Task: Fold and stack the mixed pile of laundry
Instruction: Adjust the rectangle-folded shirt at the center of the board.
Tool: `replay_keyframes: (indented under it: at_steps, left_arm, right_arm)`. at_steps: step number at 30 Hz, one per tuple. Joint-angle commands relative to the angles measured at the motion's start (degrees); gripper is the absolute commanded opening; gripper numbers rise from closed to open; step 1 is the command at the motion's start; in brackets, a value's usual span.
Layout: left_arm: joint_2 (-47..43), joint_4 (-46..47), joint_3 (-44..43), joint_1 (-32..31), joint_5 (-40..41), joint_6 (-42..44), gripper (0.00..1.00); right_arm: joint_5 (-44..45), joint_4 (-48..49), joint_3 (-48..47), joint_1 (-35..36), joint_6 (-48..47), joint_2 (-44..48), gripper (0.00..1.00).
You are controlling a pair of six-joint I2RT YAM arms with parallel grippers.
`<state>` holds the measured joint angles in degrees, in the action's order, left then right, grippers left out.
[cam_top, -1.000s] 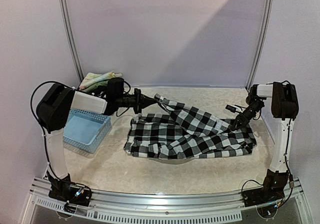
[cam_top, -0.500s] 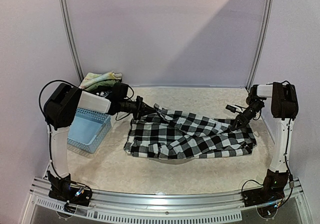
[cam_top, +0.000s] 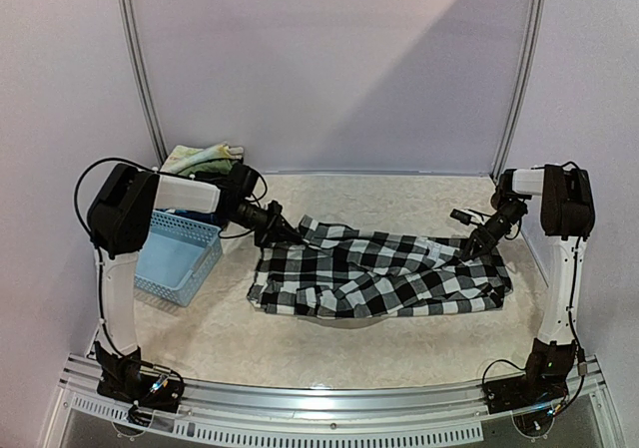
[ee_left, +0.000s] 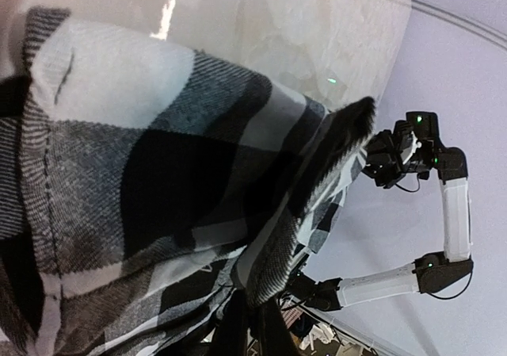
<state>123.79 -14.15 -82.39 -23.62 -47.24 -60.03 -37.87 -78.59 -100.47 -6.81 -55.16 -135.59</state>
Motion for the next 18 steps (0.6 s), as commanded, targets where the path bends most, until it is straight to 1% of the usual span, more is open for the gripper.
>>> replay_keyframes:
  at_steps: [1, 4, 7, 9, 12, 13, 14, 15, 16, 18]
  left_arm:
    - [4.5, -3.4, -2.5, 0.7, 2.1, 2.6, 0.04]
    - [5.9, -6.6, -5.0, 0.8, 3.3, 4.4, 0.11]
    - [5.1, -7.1, -6.7, 1.0, 5.2, 5.0, 0.14]
    - [3.8, -9.1, -8.6, 0.9, 7.5, 6.5, 0.16]
    - [1.4, -16.0, -12.9, 0.8, 11.9, 10.9, 0.18]
    - [0.6, -18.6, -14.5, 0.7, 13.8, 12.6, 0.19]
    - [-0.2, -21.2, -15.9, 0.7, 15.8, 14.2, 0.21]
    - [-0.9, -24.3, -17.4, 0.7, 17.8, 15.8, 0.22]
    - [-1.6, -25.8, -18.4, 0.6, 19.5, 17.0, 0.22]
    - [-2.8, -26.8, -19.8, 0.0, 22.1, 18.8, 0.22]
  right_arm:
    - [1.2, -9.9, -1.0, -0.1, -1.2, -2.0, 0.08]
    - [1.0, -10.7, -0.9, -0.1, -1.6, -1.8, 0.14]
    - [0.6, -11.5, -1.4, -0.1, -1.9, -0.8, 0.19]
    - [0.3, -12.4, -2.4, -0.1, -1.9, 0.4, 0.27]
    - [0.1, -13.6, -3.9, -0.1, -1.5, 2.6, 0.40]
    - [-0.1, -13.8, -4.2, -0.1, -1.5, 4.0, 0.47]
    - [-0.1, -13.9, -4.3, -0.1, -1.4, 5.3, 0.76]
    - [0.1, -13.8, -4.5, -0.1, -1.0, 6.2, 0.96]
    - [0.4, -13.7, -4.8, -0.1, -0.7, 7.5, 0.99]
    - [0.7, -13.2, -5.2, -0.1, 0.6, 9.2, 0.99]
